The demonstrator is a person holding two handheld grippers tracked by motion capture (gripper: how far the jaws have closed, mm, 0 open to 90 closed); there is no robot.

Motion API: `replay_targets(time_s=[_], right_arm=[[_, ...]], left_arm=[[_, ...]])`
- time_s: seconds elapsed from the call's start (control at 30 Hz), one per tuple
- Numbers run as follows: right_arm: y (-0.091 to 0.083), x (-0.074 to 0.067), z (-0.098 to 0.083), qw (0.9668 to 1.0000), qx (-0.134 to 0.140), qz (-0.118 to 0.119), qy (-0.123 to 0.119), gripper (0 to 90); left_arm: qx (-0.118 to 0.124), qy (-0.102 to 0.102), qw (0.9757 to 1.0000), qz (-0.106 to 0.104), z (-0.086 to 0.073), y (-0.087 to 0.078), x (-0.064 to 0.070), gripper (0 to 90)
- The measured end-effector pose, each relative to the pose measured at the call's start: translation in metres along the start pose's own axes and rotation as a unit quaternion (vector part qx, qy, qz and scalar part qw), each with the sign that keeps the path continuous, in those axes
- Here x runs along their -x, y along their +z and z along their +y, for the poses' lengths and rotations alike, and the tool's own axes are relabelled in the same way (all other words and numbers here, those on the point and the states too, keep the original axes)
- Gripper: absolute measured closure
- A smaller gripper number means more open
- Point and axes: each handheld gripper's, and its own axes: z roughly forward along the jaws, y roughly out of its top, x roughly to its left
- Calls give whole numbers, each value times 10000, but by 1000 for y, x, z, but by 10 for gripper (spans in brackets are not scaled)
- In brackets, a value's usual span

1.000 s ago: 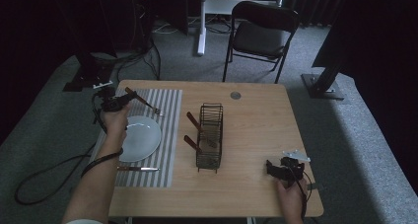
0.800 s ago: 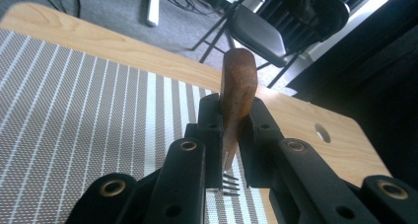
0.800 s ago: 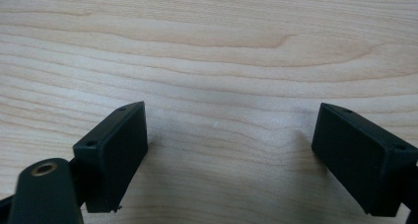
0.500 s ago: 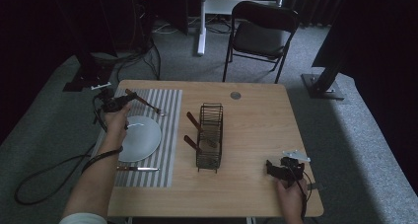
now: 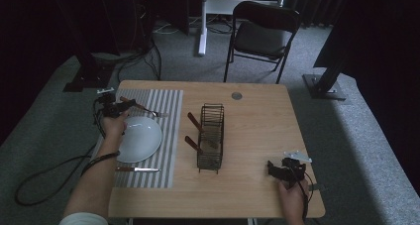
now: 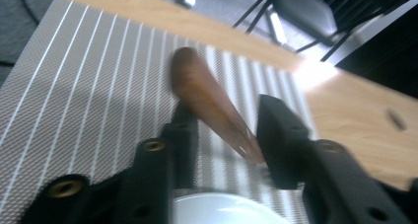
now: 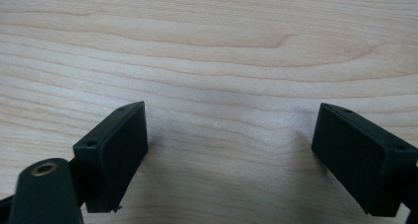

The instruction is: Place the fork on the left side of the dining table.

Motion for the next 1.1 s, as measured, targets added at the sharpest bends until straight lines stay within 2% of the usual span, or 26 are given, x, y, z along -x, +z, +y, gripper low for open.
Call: replay_targets(time_s=[0.03, 0.1, 0.13, 0.2, 0.23, 0.3, 0.33, 0.43, 0.63, 0.77, 0.87, 0.93, 1.1], right_arm=[[0, 0, 0, 10000, -1, 1, 1, 135], [0, 0, 0, 10000, -1, 0, 1, 135], [0, 0, 0, 10000, -1, 0, 0, 135], [0, 0, 0, 10000, 0, 1, 1, 135], [0, 0, 0, 10000, 0, 0, 1, 135], [0, 0, 0, 10000, 0, 1, 0, 134], [0, 0, 0, 10000, -2, 3, 1, 135], [0, 0, 0, 10000, 0, 1, 1, 135], [0, 0, 0, 10000, 0, 0, 1, 135], [0, 0, 0, 10000, 4, -13, 15, 135], [0, 0, 0, 10000, 6, -17, 20, 135], [0, 0, 0, 10000, 5, -16, 19, 135], [0, 0, 0, 10000, 3, -16, 20, 135]], left_arm=[[-69, -9, 10000, 27, -1, 1, -2, 590], [-194, -12, 9998, 110, -3, 4, -4, 481], [-242, -112, 9995, 154, -3, 6, -4, 470], [-322, -175, 9991, 221, -4, 8, -5, 451], [-403, -103, 9986, 315, -5, 9, -4, 421], [-490, 17, 9975, 513, -6, 12, -4, 415], [-493, 29, 9973, 551, -7, 13, -4, 388], [-615, 3, 9961, 635, -8, 15, -7, 383], [-684, 21, 9956, 638, -9, 17, -12, 381], [-734, 22, 9947, 716, -12, 17, -11, 381], [-698, 145, 9947, 740, -16, 15, -9, 334], [-728, 249, 9937, 816, -19, 14, -8, 333], [-659, 335, 9939, 821, -22, 6, -4, 333]])
